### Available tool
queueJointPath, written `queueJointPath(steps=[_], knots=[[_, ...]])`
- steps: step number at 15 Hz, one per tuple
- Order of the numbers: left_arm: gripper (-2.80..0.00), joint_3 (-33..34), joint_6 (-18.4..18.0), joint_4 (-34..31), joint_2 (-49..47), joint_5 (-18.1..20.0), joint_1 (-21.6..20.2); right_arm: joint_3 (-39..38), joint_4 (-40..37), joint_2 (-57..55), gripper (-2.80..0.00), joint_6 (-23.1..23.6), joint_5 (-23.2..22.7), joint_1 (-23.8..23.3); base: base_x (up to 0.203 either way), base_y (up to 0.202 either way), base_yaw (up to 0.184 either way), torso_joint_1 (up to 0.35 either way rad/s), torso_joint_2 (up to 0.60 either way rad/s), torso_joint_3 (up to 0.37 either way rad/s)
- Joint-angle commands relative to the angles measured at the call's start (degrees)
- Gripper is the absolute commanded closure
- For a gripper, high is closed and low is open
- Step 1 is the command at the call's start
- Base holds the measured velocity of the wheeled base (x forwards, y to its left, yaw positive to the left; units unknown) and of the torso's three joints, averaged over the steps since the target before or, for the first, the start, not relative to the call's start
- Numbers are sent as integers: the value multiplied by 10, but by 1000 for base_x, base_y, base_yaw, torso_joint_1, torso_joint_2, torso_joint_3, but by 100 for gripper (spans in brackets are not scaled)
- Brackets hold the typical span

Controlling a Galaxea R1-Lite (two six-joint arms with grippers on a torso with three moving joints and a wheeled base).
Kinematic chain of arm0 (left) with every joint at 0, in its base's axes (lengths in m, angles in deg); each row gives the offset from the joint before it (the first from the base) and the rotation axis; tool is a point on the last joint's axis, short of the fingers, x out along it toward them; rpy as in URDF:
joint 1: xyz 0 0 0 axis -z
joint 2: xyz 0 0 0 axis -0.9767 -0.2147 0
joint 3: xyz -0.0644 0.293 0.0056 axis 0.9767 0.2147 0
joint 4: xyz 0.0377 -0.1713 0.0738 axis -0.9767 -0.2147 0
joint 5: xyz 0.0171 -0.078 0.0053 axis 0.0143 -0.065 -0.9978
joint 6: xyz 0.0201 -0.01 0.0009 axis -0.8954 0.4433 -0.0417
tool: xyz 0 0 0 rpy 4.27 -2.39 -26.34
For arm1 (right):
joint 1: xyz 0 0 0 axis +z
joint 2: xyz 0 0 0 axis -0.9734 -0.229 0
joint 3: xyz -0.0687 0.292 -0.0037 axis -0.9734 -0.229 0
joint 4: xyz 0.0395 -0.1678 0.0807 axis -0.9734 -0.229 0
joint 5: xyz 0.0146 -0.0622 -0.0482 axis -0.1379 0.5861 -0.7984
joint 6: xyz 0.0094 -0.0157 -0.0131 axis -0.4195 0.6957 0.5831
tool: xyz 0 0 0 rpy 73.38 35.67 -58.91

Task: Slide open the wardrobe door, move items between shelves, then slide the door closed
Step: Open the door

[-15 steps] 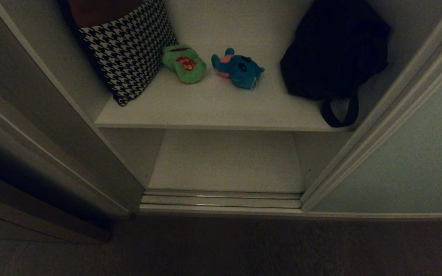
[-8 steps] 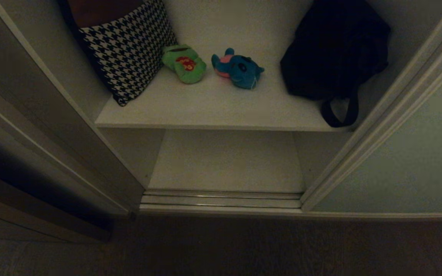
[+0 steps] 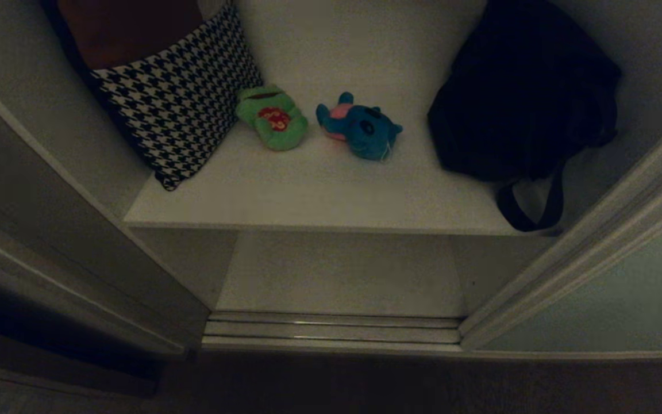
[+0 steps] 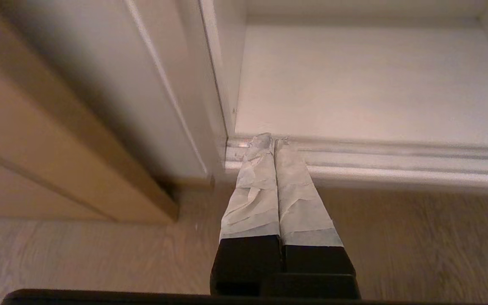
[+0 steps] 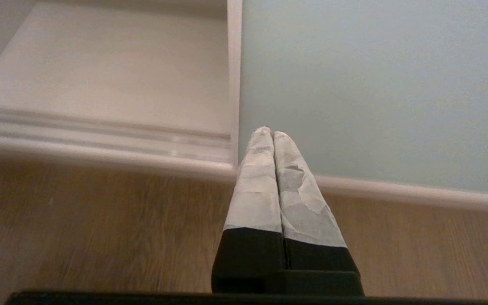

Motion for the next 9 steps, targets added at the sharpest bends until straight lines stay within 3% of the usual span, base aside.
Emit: queueJointPath(steps=[1,5,7,9], knots=[[0,0,0,0,-2,0,-1,0,0,1,0,0,0,0,146,0,0,2,2,4],[0,0,-6,-2,-2,-1,0,0,0,1,0,0,0,0,18,0,1,1,0,1],[0,0,-29,-6,-3,0,-1,0,0,1,0,0,0,0,0,0,0,0,0,0],[0,0,-20,3,-2,1,0,0,0,1,0,0,0,0,0,0,0,0,0,0]])
